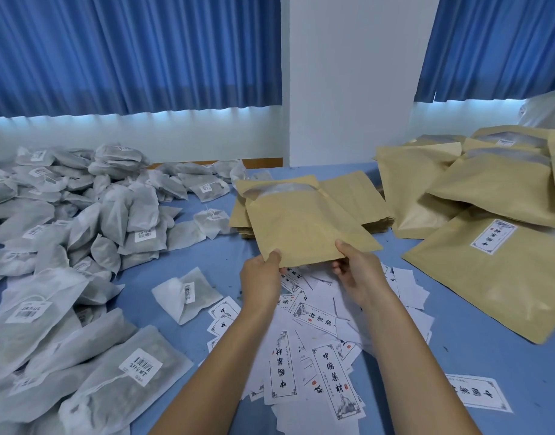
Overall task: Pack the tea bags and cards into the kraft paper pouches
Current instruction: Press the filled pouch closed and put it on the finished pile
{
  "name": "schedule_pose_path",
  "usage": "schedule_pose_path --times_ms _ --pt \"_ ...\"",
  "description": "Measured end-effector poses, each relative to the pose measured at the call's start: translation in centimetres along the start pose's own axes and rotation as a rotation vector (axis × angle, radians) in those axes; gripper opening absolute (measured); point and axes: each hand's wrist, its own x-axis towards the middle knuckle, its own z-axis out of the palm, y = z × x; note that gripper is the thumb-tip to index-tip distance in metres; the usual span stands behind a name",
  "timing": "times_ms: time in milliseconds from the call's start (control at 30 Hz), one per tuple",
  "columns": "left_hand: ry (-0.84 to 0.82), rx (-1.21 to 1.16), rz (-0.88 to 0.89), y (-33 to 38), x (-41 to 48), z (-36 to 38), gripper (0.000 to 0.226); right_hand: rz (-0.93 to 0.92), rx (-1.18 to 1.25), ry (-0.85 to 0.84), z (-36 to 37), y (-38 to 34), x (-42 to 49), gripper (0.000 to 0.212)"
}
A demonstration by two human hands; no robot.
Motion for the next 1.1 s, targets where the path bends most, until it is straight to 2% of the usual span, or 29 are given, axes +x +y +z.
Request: schedule_pose_path --times_ms 100,300,433,533,567,633,700,800,933,1100 --pt "0.001 -0.027 -0.021 0.0 0.2 -0.3 0.034 -0.035 -0.070 0.085 -0.9 -0.4 0.6 0.007" --pt "0.000 -0.082 -0.040 -0.2 0.6 -0.3 0.032 -0.032 -0.016 0.111 -1.0 -0.4 1.0 0.012" --pt "0.019 -0.132 -0.067 -0.5 1.5 -1.1 0.031 -0.024 -0.168 0.144 -0.9 -0.5 0.9 0.011" --pt "-0.085 -0.184 -0.061 -0.3 1.5 -1.3 0.021 -0.008 -0.143 0.095 0.1 -0.6 -0.4 0.004" --pt "-0.146 -0.167 -0.031 -0.2 1.4 -1.3 0.016 -0.038 -0.190 0.108 0.2 -0.7 -0.8 0.008" --pt "-0.244 -0.154 0.035 0.3 1.1 -1.2 0.022 -0.157 -0.330 0.137 -0.1 -1.5 -1.3 0.019" --pt "-0.284 -0.193 0.067 1.1 0.7 -0.7 0.029 -0.230 -0.411 0.136 -1.0 -2.9 -1.9 0.023" --pt "-0.312 -0.224 0.120 2.8 -0.5 1.8 0.034 -0.263 -0.278 0.160 -3.5 -5.1 -2.9 0.021" --pt "-0.452 -0.185 0.199 5.9 -2.9 7.9 0.030 -0.291 -0.031 0.308 -8.6 -8.2 -4.1 0.010" --pt "-0.595 -0.198 0.146 7.1 -6.5 15.4 0.020 -0.330 0.085 0.487 -15.9 -11.0 -5.7 0.011"
